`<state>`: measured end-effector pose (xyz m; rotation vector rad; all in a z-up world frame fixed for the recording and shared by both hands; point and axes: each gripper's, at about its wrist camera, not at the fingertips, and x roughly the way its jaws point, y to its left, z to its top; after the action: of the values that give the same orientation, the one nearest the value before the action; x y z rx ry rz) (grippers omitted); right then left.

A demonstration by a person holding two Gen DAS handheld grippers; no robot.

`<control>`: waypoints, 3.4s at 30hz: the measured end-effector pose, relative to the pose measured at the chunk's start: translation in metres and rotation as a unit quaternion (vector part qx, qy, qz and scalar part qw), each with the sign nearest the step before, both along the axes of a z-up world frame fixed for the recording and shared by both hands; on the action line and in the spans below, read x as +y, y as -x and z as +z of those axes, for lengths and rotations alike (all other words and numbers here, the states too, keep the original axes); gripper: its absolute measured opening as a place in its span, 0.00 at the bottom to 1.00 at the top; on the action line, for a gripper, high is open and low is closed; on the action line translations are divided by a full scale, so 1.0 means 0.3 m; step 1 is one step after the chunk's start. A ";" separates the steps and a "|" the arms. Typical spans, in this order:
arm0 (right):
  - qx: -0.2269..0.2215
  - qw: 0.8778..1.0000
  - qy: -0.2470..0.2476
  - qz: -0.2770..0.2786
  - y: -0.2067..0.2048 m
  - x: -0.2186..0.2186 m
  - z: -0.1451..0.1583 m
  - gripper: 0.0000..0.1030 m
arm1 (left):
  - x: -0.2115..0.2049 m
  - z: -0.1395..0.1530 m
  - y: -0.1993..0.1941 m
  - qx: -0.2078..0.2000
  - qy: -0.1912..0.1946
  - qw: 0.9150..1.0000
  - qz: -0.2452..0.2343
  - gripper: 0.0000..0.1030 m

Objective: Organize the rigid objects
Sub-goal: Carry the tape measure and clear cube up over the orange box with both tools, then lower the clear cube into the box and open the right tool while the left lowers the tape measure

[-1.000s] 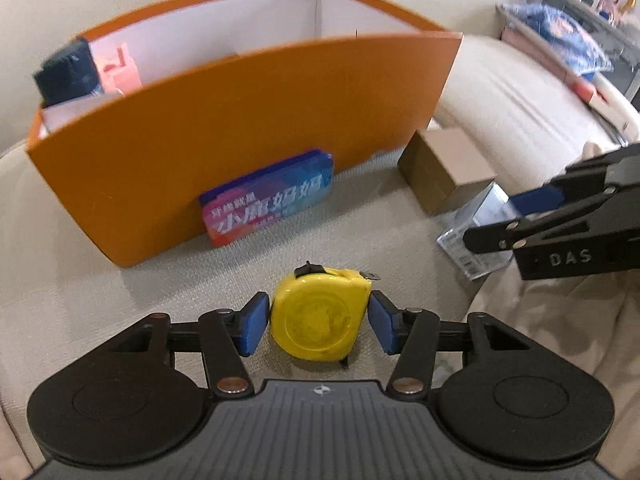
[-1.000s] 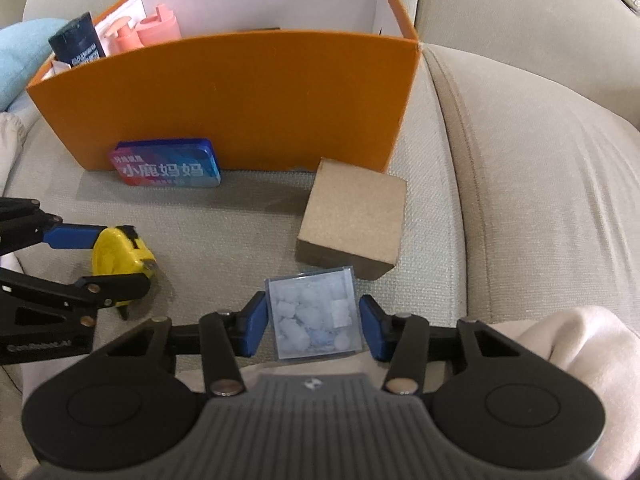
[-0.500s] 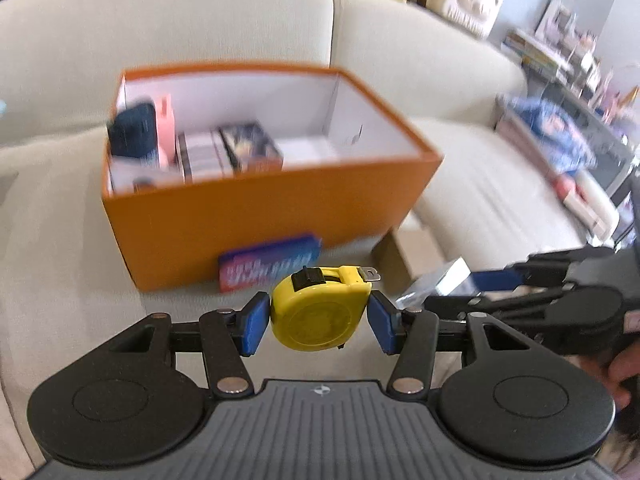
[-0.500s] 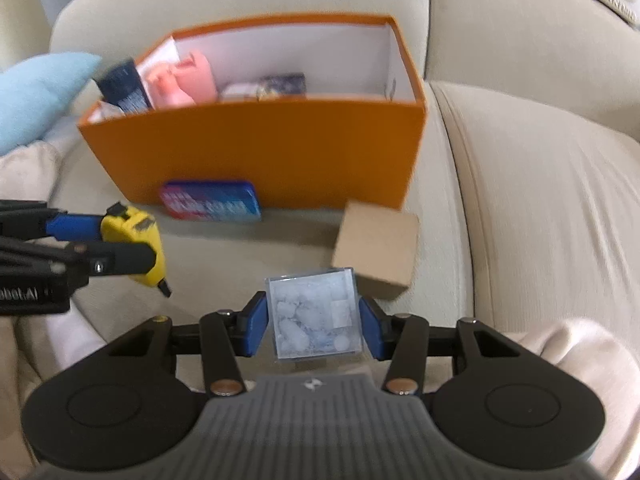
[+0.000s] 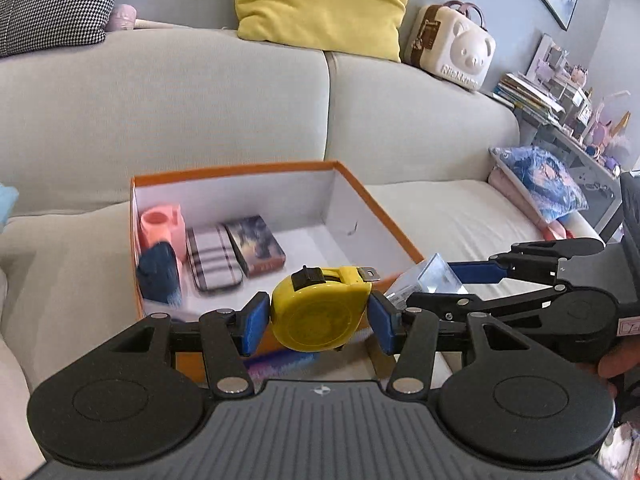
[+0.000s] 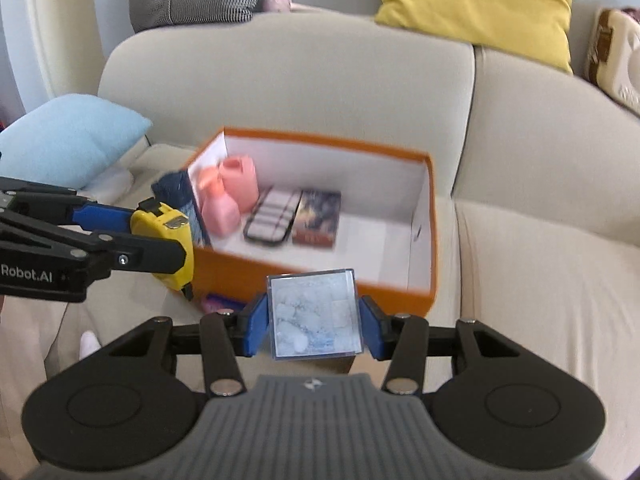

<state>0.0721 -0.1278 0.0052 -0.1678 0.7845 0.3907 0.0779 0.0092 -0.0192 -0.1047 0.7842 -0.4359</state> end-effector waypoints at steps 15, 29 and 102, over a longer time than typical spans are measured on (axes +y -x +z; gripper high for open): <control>-0.007 0.986 0.092 0.138 -0.369 0.061 -0.015 0.48 | -0.095 -0.069 -0.351 0.036 -0.094 0.992 -0.071 0.59; -0.016 0.874 0.274 0.402 -0.688 0.178 -0.293 0.48 | -0.145 -0.243 -0.639 0.090 -0.149 0.977 -0.123 0.59; 0.005 0.931 0.178 0.320 -0.661 -0.161 -0.131 0.17 | -0.393 -0.372 -0.682 0.072 -0.236 0.929 -0.276 0.61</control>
<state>0.2704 -0.1762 -0.0341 -0.7750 0.7938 0.8637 0.2823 -0.1086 -0.1308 0.5543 1.0441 -0.7638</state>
